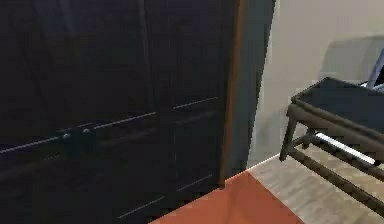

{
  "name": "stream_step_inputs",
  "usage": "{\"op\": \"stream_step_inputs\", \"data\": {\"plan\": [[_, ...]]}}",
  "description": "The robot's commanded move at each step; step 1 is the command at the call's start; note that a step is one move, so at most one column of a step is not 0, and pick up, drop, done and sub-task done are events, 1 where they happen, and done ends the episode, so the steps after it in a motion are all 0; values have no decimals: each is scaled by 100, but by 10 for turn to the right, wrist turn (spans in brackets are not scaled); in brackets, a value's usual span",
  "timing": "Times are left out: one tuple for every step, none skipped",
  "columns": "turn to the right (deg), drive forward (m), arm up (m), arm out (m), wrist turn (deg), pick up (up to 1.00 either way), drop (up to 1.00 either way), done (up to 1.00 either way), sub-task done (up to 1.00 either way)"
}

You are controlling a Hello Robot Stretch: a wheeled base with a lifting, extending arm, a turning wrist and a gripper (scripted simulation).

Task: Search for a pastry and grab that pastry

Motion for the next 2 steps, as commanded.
{"op": "stream_step_inputs", "data": {"plan": [[-450, 0, 0, 0, 0, 0, 0, 0, 0], [-450, 0, 0, 0, 0, 0, 0, 0, 0]]}}
